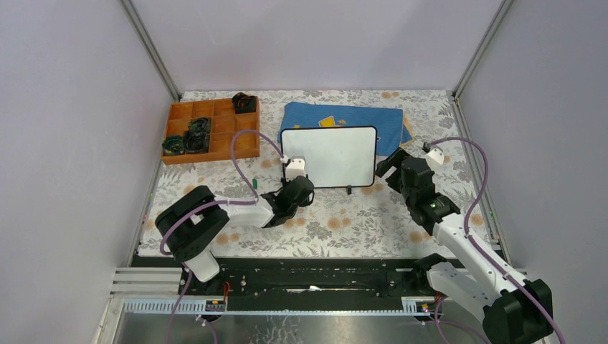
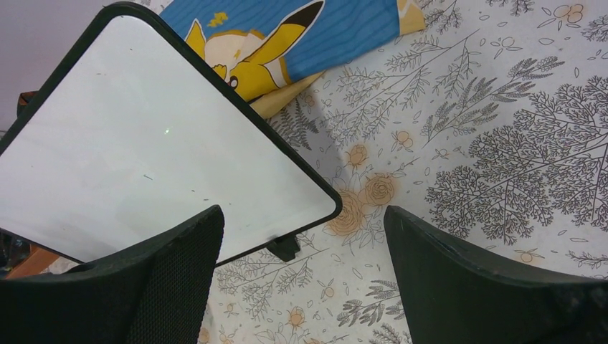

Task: Write a sentence on the whiteboard
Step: Move the whiteboard to the center of the board.

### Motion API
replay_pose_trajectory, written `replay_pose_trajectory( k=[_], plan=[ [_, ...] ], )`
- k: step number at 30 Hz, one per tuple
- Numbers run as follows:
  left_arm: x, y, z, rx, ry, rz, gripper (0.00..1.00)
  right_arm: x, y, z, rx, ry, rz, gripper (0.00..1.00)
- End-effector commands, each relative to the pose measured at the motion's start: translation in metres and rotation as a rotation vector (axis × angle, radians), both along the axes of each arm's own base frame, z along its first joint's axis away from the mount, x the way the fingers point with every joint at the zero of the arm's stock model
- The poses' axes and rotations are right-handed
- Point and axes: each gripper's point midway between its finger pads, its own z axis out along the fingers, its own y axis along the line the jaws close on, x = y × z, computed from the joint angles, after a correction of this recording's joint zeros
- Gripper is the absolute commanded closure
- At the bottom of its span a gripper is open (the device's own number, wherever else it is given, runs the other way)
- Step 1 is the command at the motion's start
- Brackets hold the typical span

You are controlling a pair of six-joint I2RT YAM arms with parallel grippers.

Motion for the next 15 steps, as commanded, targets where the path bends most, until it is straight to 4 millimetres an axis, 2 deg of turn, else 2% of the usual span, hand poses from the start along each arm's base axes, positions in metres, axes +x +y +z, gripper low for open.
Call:
replay_pose_trajectory(
  k=[1, 5, 8, 15],
  plan=[
    [0.010, -0.006, 0.009, -0.012, -0.057, 0.013, 0.66, 0.014, -0.005, 0.035, 0.036, -0.091, -0.056, 0.12],
    [0.008, -0.005, 0.005, -0.002, -0.050, 0.008, 0.75, 0.017, -0.010, 0.036, 0.046, -0.094, -0.091, 0.14],
    [0.006, -0.004, 0.002, 0.007, -0.049, 0.006, 0.82, 0.022, -0.020, 0.036, 0.054, -0.086, -0.142, 0.20],
    [0.003, -0.003, -0.002, 0.027, -0.049, 0.005, 0.92, 0.043, -0.040, 0.023, 0.073, -0.033, -0.228, 0.47]
  ],
)
